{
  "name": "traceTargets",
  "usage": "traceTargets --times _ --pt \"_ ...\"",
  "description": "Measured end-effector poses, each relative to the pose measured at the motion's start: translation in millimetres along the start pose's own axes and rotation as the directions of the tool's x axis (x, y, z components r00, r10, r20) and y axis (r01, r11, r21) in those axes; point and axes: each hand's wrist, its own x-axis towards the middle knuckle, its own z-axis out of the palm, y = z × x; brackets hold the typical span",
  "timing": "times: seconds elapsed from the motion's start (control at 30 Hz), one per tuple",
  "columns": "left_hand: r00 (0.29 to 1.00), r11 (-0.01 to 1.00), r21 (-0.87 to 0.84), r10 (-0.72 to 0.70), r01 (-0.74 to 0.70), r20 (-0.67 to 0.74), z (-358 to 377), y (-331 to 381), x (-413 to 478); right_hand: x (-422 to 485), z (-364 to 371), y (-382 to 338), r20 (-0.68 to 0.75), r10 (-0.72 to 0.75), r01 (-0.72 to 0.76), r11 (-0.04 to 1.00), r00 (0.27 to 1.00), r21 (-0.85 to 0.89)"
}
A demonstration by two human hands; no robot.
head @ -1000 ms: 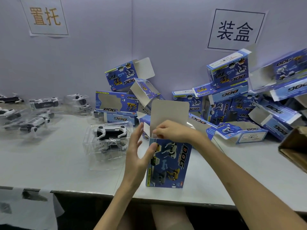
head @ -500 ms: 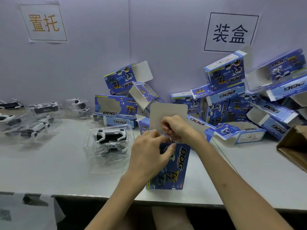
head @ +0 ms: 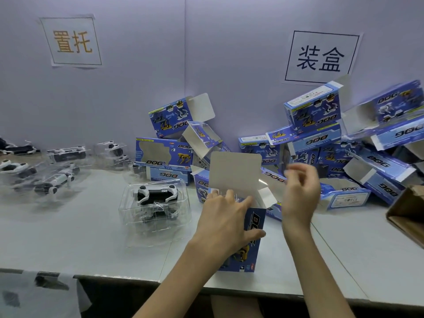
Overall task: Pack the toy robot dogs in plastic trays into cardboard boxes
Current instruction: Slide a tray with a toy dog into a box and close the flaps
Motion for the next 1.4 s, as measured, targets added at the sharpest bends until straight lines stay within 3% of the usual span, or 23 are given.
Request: traceTargets --times 0.07,0.13,0.33,0.6,0.73,0.9,1.03,1.17,1.3,1.4 --pt "1.000 1.000 -0.002 -0.002 0.002 0.018 -1 1 0 -9 -15 12 -0.064 0.159 -0.155 0.986 0.985 0.066" --pt "0.999 1.000 0.002 0.002 -0.003 0.037 -2 1 1 -20 -22 19 0.021 0.246 -0.247 0.967 0.969 0.065" --pt "1.000 1.000 -0.003 0.020 -0.020 0.014 -2 0 3 -45 -14 9 0.249 0.058 -0.075 0.996 0.967 0.057" --pt "0.998 1.000 -0.005 -0.005 0.005 -0.067 0 3 -1 -46 -15 13 0.371 0.061 -0.006 0.989 0.927 -0.148" --pt "0.997 1.000 -0.005 -0.008 0.007 -0.075 0 3 -1 -37 -15 15 0.387 0.086 -0.015 0.983 0.918 -0.184" --pt "1.000 1.000 -0.002 0.003 -0.003 -0.026 0 1 -1 -17 -21 20 0.470 0.251 -0.233 0.968 0.846 -0.098" --pt "1.000 1.000 -0.002 -0.007 0.007 0.014 0 0 -1 0 -19 20 0.470 0.289 -0.252 0.957 0.834 -0.141" --pt "1.000 1.000 -0.017 0.005 -0.004 0.014 1 -1 0 6 -9 13 0.535 0.220 -0.101 0.965 0.815 -0.242" --pt "1.000 1.000 -0.016 0.013 -0.013 0.027 0 0 0 20 -1 -6 0.683 0.200 0.214 0.856 0.702 -0.471" --pt "0.999 1.000 0.012 0.022 -0.023 0.047 -2 0 2 31 13 -26 0.699 0.013 0.406 0.806 0.715 -0.431"
